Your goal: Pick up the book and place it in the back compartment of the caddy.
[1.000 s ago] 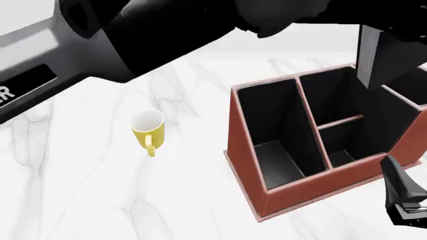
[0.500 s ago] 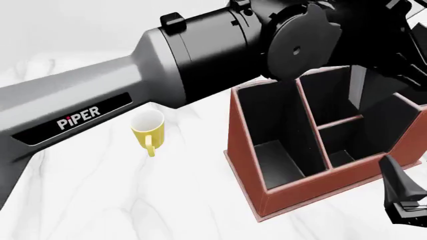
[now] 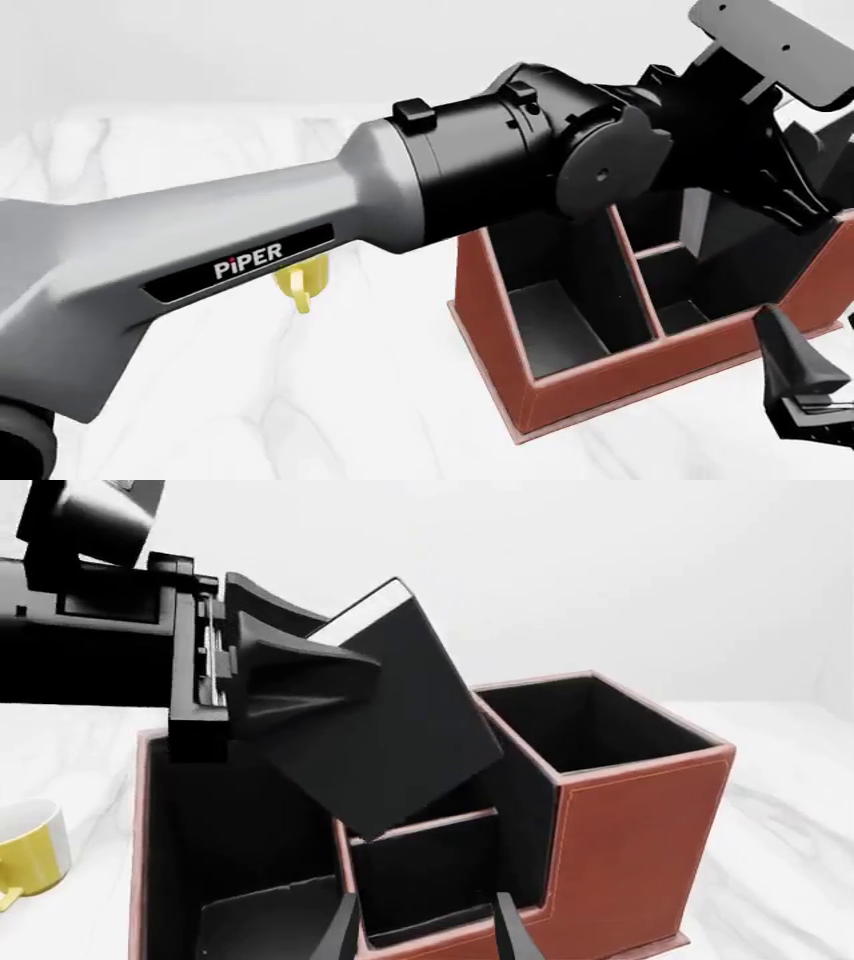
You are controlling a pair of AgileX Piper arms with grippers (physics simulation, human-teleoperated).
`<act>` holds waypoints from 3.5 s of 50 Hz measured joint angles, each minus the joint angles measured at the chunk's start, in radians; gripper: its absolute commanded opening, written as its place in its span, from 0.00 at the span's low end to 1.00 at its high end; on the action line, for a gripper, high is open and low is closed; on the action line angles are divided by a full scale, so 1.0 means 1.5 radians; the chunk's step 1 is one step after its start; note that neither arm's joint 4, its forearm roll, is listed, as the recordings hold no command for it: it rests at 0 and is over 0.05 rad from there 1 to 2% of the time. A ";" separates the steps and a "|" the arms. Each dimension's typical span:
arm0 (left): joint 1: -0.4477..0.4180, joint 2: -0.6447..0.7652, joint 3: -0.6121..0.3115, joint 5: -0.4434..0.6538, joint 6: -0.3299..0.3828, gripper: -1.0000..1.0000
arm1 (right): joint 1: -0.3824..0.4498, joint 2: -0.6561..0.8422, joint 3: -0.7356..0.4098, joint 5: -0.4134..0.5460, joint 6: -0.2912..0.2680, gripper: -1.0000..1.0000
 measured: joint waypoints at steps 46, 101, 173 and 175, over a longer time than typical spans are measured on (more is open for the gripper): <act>0.007 0.071 0.050 -0.048 -0.047 0.00 | -0.001 0.017 0.000 -0.016 0.001 1.00; 0.028 0.177 -0.039 -0.042 -0.033 0.00 | -0.001 0.003 0.000 -0.001 0.007 1.00; 0.074 -0.052 0.095 -0.044 0.026 1.00 | -0.003 0.019 0.000 -0.018 0.000 1.00; 0.080 -0.067 0.104 -0.040 0.032 1.00 | -0.002 0.019 0.000 -0.019 0.000 1.00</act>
